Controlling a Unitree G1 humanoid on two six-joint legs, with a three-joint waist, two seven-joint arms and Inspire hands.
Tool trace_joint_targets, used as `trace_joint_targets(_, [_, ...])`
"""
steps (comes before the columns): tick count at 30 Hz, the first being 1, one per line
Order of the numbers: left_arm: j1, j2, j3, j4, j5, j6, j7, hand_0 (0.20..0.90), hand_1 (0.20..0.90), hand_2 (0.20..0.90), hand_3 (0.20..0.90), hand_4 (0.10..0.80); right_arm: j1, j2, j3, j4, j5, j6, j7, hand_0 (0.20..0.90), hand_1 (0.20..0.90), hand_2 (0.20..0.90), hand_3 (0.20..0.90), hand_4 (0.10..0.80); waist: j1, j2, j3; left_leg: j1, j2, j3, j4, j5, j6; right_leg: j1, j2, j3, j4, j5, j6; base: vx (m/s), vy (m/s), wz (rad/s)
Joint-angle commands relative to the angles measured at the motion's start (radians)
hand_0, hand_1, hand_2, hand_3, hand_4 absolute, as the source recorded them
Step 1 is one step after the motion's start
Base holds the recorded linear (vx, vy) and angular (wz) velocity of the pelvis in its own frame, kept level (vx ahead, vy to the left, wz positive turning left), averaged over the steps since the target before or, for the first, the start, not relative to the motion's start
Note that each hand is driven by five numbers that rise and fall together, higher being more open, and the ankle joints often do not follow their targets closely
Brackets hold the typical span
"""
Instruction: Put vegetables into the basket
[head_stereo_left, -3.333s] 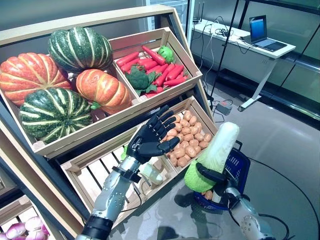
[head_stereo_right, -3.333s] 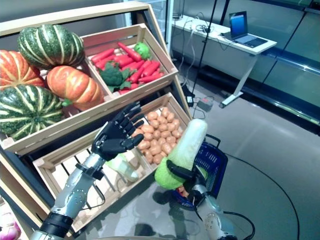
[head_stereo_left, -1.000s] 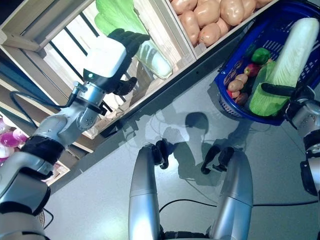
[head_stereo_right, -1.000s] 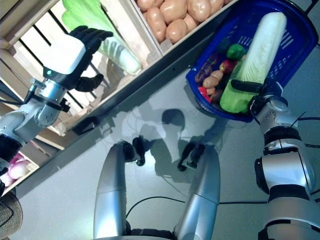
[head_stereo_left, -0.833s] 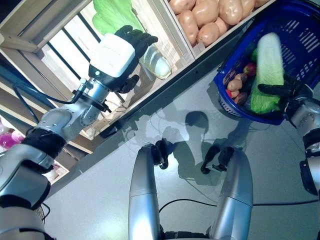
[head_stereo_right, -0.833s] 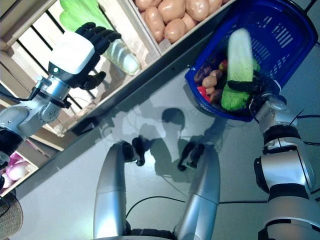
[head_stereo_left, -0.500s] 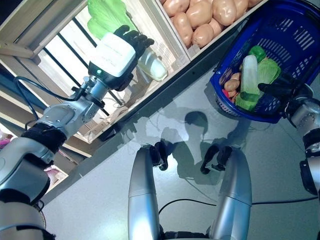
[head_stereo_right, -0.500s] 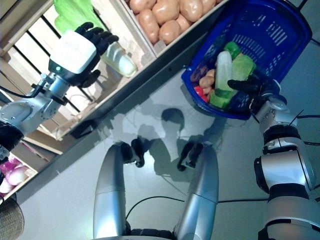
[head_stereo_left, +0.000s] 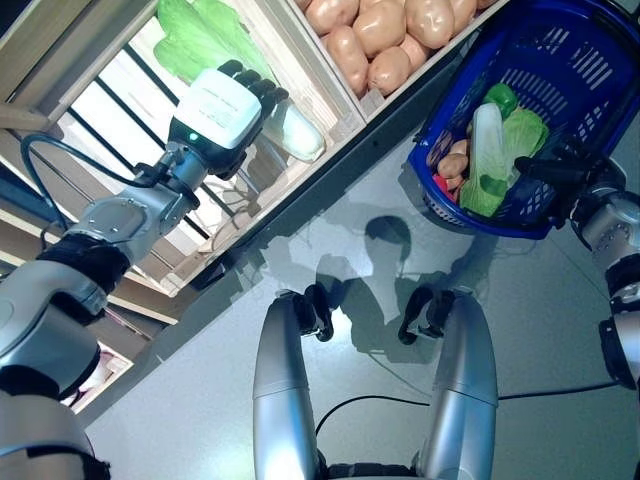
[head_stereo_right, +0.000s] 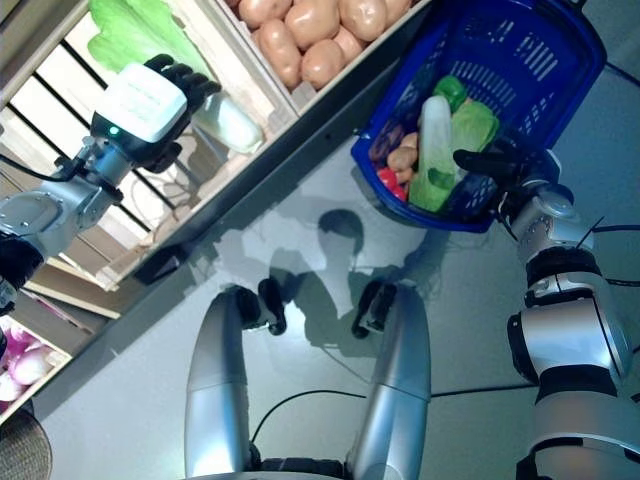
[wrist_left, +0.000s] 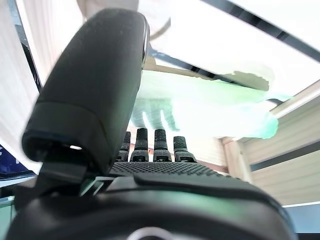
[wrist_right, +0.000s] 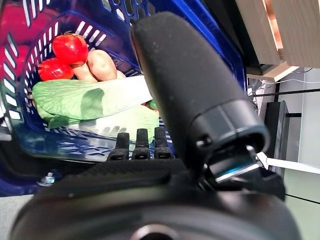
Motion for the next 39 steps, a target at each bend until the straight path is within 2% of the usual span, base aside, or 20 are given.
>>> trace_joint_targets(1, [-0.17, 0.042, 0.01, 0.071, 0.033, 0.009, 0.024, 0.9, 0.9, 0.9, 0.9, 0.8, -0.115, -0.088, 0.016, 0.018, 0.041, -0.106, 0.005, 0.9, 0.9, 0.9, 0.9, 0.8, -0.025, 0.001, -0.006, 0.08, 0.012, 0.067, -0.025, -0.136, -0.014, 0.06, 0.028, 0.035, -0.114, 0.061, 0.072, 0.0, 0.0, 0.0])
trace_joint_targets(10, [-0.27, 0.009, -0.09, 0.116, 0.176, -0.039, 0.074, 0.9, 0.9, 0.9, 0.9, 0.8, -0.132, -0.08, 0.043, 0.005, 0.072, -0.119, -0.01, 0.9, 0.9, 0.9, 0.9, 0.8, -0.036, -0.01, -0.006, -0.021, 0.023, 0.055, 0.007, -0.134, -0.016, -0.03, 0.027, 0.031, -0.112, 0.089, 0.083, -0.015, -0.001, -0.05])
trace_joint_targets(23, [-0.324, 0.018, -0.19, 0.034, 0.256, -0.086, -0.08, 0.9, 0.9, 0.9, 0.9, 0.8, -0.123, -0.086, 0.047, 0.009, 0.088, -0.126, 0.015, 0.9, 0.9, 0.9, 0.9, 0.8, -0.037, -0.003, -0.006, -0.101, 0.039, 0.048, 0.054, -0.144, -0.007, -0.102, 0.011, 0.031, -0.09, 0.099, 0.09, -0.006, 0.005, -0.04])
trace_joint_targets(27, [-0.325, 0.018, -0.199, 0.016, 0.225, -0.05, -0.145, 0.9, 0.9, 0.9, 0.9, 0.8, -0.123, -0.087, 0.047, 0.001, 0.091, -0.124, 0.013, 0.9, 0.9, 0.9, 0.9, 0.8, -0.035, -0.003, -0.006, -0.104, 0.038, 0.048, 0.048, -0.141, -0.007, -0.103, 0.011, 0.03, -0.099, 0.104, 0.093, 0.0, 0.0, 0.0])
trace_joint_targets(31, [-0.305, 0.019, -0.182, 0.029, 0.156, 0.047, -0.245, 0.9, 0.9, 0.9, 0.9, 0.8, -0.123, -0.087, 0.046, 0.001, 0.088, -0.133, 0.013, 0.9, 0.9, 0.9, 0.9, 0.8, -0.033, -0.003, -0.006, -0.114, 0.044, 0.049, 0.051, -0.139, -0.005, -0.114, 0.008, 0.029, -0.097, 0.106, 0.093, 0.0, 0.0, 0.0])
trace_joint_targets(32, [-0.297, 0.019, -0.174, 0.036, 0.119, 0.073, -0.287, 0.754, 0.754, 0.754, 0.754, 0.703, -0.123, -0.088, 0.045, 0.001, 0.088, -0.134, 0.012, 0.9, 0.9, 0.9, 0.9, 0.8, -0.032, -0.004, -0.006, -0.114, 0.044, 0.049, 0.05, -0.139, -0.005, -0.114, 0.008, 0.028, -0.097, 0.106, 0.093, 0.0, 0.0, 0.0])
trace_joint_targets(33, [-0.274, 0.017, -0.141, 0.053, 0.035, 0.139, -0.373, 0.3, 0.3, 0.3, 0.3, 0.4, -0.126, -0.091, 0.038, 0.001, 0.089, -0.14, 0.003, 0.9, 0.9, 0.9, 0.9, 0.8, -0.028, -0.004, -0.006, -0.117, 0.042, 0.048, 0.049, -0.137, -0.004, -0.116, 0.008, 0.025, -0.098, 0.106, 0.093, 0.0, 0.0, 0.0])
trace_joint_targets(39, [-0.237, 0.013, -0.077, 0.07, 0.018, 0.123, -0.354, 0.3, 0.3, 0.3, 0.3, 0.4, -0.129, -0.098, 0.026, -0.006, 0.088, -0.138, 0.011, 0.9, 0.9, 0.9, 0.9, 0.8, -0.027, -0.003, -0.006, -0.075, 0.029, 0.045, 0.017, -0.126, -0.003, -0.07, 0.018, 0.024, -0.121, 0.107, 0.091, 0.0, 0.0, 0.0])
